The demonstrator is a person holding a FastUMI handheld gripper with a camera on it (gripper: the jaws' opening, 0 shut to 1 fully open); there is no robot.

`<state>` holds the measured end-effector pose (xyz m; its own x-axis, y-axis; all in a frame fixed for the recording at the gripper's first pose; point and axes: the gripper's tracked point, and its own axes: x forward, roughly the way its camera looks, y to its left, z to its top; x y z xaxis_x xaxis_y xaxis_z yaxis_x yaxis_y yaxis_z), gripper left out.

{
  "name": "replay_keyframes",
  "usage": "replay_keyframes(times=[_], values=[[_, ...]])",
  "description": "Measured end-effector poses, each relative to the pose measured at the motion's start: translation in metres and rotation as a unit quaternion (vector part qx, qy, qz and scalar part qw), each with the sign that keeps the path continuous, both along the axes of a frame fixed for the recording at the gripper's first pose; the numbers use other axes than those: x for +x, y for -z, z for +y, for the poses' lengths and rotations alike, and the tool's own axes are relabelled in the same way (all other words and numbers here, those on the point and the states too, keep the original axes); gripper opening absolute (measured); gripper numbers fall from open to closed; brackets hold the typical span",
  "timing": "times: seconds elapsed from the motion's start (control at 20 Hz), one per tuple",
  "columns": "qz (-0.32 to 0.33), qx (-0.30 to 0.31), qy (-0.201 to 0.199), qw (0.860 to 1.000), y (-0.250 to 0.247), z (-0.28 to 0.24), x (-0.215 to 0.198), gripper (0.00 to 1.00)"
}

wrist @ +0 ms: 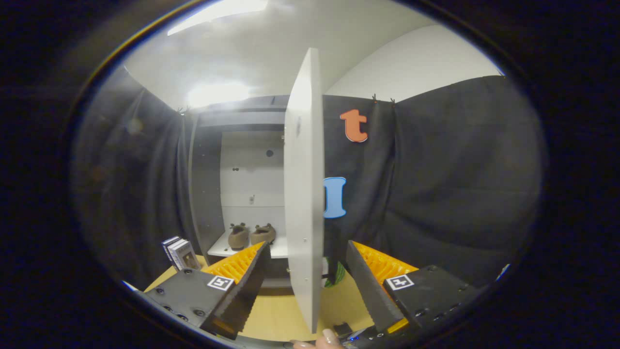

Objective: Open the shoe cabinet door, grab the shoes and put them into the shoe cabinet, then close the shoe cabinet door.

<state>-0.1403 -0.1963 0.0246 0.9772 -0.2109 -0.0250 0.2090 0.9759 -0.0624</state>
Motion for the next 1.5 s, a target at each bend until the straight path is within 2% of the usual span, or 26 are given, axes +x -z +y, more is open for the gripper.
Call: replay_keyframes(times=[0.2,0.35,0.45,0.55,0.8,1.15,1.5], values=[[0.0,0.008,0.002,1.0,-0.001,-0.064,0.023,0.98],[0.001,0.003,0.005,1.0,0.007,-0.105,0.06,0.97],[-0.001,0.009,-0.013,1.0,0.012,-0.115,0.091,0.97],[0.002,0.023,-0.038,0.999,0.019,-0.115,0.118,0.96],[0.004,0.023,-0.074,0.997,0.022,-0.108,0.142,0.95],[-0.006,0.031,-0.078,0.996,0.02,-0.094,0.144,0.94],[-0.019,0.007,-0.081,0.996,0.022,-0.015,0.134,0.94]])
